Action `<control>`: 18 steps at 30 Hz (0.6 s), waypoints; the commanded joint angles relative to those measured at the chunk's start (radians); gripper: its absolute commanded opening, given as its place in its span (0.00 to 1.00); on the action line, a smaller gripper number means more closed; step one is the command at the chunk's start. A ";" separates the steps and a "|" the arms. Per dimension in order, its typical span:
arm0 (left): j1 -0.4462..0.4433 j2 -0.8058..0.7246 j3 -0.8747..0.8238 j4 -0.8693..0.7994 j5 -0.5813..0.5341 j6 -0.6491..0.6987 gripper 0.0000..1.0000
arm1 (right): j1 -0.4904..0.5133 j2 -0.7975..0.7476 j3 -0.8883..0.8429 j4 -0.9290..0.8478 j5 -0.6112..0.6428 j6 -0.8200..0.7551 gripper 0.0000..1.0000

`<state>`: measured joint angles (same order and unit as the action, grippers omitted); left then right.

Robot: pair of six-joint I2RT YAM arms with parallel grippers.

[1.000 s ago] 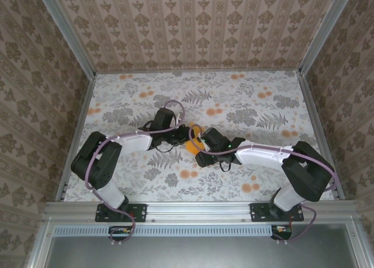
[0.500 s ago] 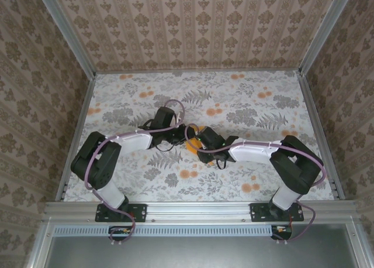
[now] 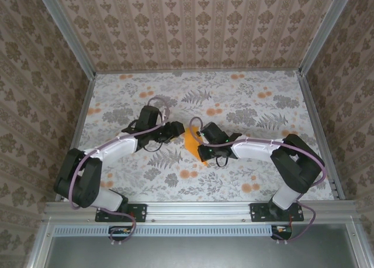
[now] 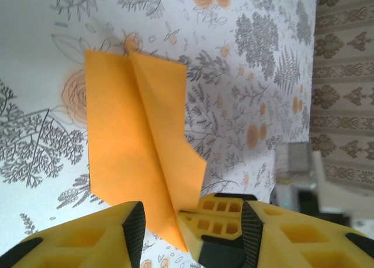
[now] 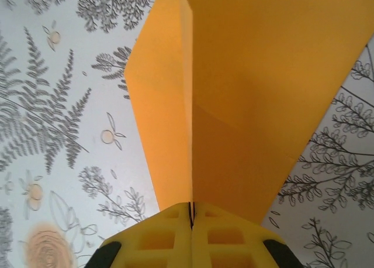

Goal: Fold a paper plane with a square sheet of paper (fold left side to right side)
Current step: Fourth fold the wing at the center of the table.

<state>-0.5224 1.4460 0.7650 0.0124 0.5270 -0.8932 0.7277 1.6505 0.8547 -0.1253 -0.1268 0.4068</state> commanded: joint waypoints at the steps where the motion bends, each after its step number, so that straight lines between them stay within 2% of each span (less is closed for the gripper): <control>1: -0.018 0.053 -0.009 -0.001 0.030 0.014 0.48 | -0.025 0.004 -0.009 0.023 -0.136 0.050 0.02; 12: -0.095 0.280 0.102 0.093 0.048 -0.014 0.47 | -0.070 0.042 -0.031 0.055 -0.229 0.087 0.02; 18: -0.104 0.340 0.119 0.108 0.040 -0.023 0.47 | -0.078 0.047 -0.045 0.066 -0.236 0.095 0.02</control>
<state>-0.6220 1.7653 0.8600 0.1017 0.5571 -0.8989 0.6582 1.6844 0.8238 -0.0765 -0.3309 0.4828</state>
